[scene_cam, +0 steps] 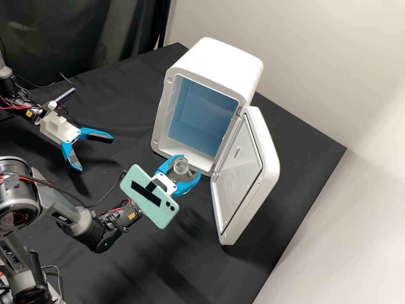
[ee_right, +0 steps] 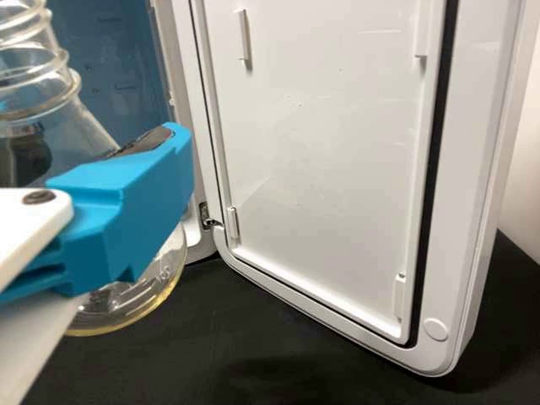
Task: Place the flask in the incubator
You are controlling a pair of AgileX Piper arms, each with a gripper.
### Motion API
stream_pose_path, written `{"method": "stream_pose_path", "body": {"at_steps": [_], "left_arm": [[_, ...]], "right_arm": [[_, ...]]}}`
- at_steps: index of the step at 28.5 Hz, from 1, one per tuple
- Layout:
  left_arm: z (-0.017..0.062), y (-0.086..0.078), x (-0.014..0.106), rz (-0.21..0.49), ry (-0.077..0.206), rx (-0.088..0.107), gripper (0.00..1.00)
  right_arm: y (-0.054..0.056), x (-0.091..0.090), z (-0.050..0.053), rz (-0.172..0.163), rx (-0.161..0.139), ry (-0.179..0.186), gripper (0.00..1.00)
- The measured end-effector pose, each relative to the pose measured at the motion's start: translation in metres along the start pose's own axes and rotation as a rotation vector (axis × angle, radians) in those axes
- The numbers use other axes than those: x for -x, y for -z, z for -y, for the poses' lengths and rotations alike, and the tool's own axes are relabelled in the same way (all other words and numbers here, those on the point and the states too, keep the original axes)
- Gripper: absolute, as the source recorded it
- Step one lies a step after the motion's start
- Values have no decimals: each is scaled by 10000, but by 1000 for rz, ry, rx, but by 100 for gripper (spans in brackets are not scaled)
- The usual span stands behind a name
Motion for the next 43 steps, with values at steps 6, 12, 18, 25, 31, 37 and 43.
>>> {"method": "stream_pose_path", "body": {"at_steps": [6,12,18,25,31,37,43], "left_arm": [[0,0,0,0,0,0,100],[0,0,0,0,0,0,100],[0,0,0,0,0,0,100],[0,0,0,0,0,0,100],[0,0,0,0,0,0,100],[0,0,0,0,0,0,100],[0,0,0,0,0,0,100]], "right_arm": [[2,-1,3,-1,0,1,0],[23,-16,31,-10,-2,12,0],[48,-185,97,-23,-16,22,0],[130,-526,139,-34,-6,-3,0],[175,-780,215,-17,4,20,0],[256,-979,248,-28,18,-4,0],[358,-1189,346,-42,56,20,0]]}}
